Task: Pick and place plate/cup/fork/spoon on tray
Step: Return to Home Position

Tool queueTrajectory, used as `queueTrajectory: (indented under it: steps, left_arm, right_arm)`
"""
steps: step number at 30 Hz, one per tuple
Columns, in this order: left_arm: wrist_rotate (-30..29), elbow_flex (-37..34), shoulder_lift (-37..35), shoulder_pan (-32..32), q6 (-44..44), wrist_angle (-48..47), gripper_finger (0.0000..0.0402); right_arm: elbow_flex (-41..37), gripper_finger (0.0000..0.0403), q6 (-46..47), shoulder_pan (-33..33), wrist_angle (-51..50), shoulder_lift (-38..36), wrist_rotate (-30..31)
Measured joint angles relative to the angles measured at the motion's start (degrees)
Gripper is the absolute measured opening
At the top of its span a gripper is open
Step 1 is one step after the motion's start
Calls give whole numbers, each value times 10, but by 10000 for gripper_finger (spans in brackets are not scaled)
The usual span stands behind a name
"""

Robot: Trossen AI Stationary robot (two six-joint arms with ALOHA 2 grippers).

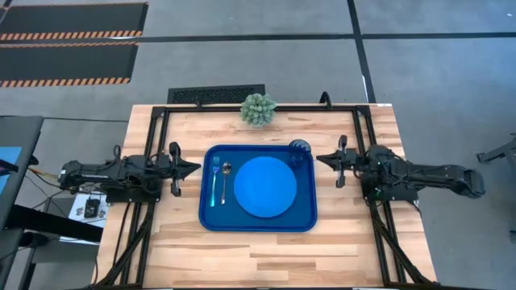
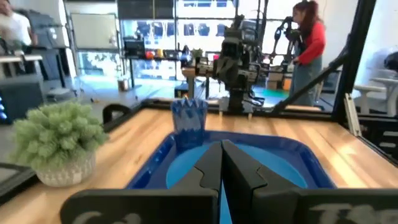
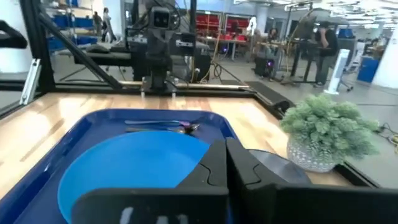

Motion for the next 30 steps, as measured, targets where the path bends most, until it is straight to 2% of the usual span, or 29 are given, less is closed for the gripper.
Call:
queueTrajectory:
  steps: [6, 14, 22, 30]
  left_arm:
    - [5, 1, 9, 19, 7, -3, 0]
    - [67, -8, 5, 82, -13, 14, 0]
    - [63, -8, 5, 120, -16, 15, 0]
    - [67, -9, 5, 122, -29, 16, 0]
  right_arm:
    - [0, 4, 22, -11, -107, -92, 1]
    - [-1, 2, 15, -10, -163, -186, 23]
    - [-1, 2, 13, -10, -168, -184, 24]
    - [-1, 14, 22, -10, -172, -182, 65]
